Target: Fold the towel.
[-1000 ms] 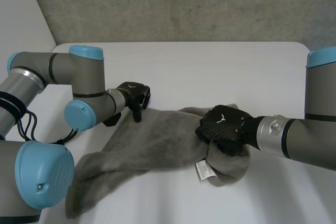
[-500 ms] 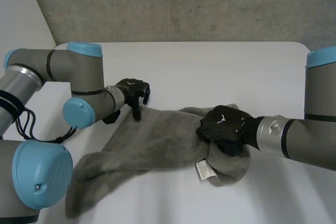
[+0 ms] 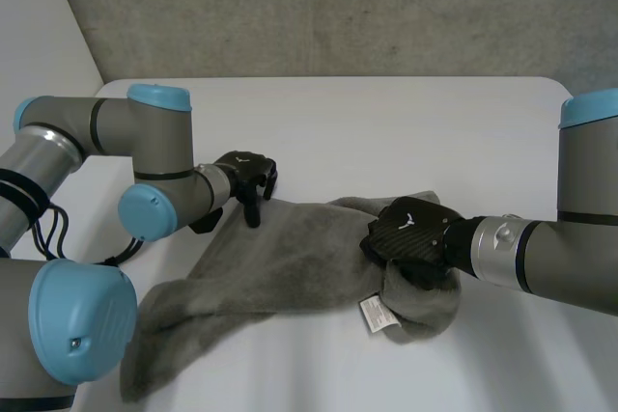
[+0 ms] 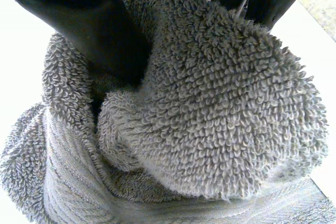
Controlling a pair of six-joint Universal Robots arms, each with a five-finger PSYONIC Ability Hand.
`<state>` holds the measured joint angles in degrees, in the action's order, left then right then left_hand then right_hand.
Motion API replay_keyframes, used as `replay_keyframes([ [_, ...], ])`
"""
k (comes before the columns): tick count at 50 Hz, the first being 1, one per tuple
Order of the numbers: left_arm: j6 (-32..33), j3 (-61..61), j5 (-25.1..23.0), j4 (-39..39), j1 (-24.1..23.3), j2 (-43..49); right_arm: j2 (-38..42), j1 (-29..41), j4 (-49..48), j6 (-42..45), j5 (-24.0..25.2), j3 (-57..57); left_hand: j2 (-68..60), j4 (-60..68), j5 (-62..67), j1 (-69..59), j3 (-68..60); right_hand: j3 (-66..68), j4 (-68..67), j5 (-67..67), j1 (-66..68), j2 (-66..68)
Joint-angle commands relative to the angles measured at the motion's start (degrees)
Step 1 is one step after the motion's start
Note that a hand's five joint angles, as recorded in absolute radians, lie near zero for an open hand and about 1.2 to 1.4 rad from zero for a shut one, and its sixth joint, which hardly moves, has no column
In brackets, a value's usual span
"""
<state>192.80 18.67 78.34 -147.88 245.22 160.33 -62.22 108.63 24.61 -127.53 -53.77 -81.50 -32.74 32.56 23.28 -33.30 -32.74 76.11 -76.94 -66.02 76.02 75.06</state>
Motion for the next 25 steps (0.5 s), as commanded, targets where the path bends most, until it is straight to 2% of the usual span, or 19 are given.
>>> replay_keyframes([
  [1, -0.1, 0.1, 0.0, 0.2, 0.0, 0.0, 0.3, 0.0, 0.0, 0.0, 0.0, 0.0, -12.7, 12.9, 12.2, -12.2, -12.7, 3.9, -3.1, -4.0, 4.0, 4.9],
  [9, -0.1, 0.1, 0.5, 0.2, -0.2, -0.6, 0.2, 0.0, 0.0, 0.0, -0.1, 0.0, -30.3, 30.5, 29.7, -29.7, -30.3, 3.9, -3.1, -4.0, 4.0, 4.9],
  [16, 0.0, 0.1, 0.7, 0.2, -0.5, -1.1, 0.2, 0.0, 0.1, 0.0, -0.2, -0.1, -30.5, 30.6, 29.9, -29.9, -30.5, 3.9, -3.1, -4.0, 4.0, 4.9],
  [22, -0.1, 0.1, 0.8, 0.3, -0.7, -1.5, 0.1, 0.0, 0.1, 0.0, -0.2, 0.0, -24.9, 25.1, 24.4, -24.4, -24.9, 3.9, -3.1, -4.0, 4.0, 4.9],
  [23, -0.1, 0.2, 0.8, 0.4, -0.8, -1.9, 0.1, 0.0, 0.1, 0.0, -0.3, 0.0, -19.1, 19.3, 18.5, -18.5, -19.1, 3.9, -3.1, -4.0, 4.0, 4.9],
  [24, -0.1, 0.2, 0.8, 0.4, -0.8, -1.9, 0.1, 0.0, 0.1, 0.0, -0.3, 0.0, -19.0, 19.2, 18.5, -18.5, -19.0, 3.9, -3.1, -4.0, 4.0, 4.9],
  [25, -0.1, 0.4, 0.8, 0.4, -1.0, -2.3, 0.1, 0.0, 0.1, 0.0, -0.3, 0.0, -3.2, 3.4, 2.7, -2.6, -3.2, 3.9, -3.1, -4.0, 4.0, 4.9],
])
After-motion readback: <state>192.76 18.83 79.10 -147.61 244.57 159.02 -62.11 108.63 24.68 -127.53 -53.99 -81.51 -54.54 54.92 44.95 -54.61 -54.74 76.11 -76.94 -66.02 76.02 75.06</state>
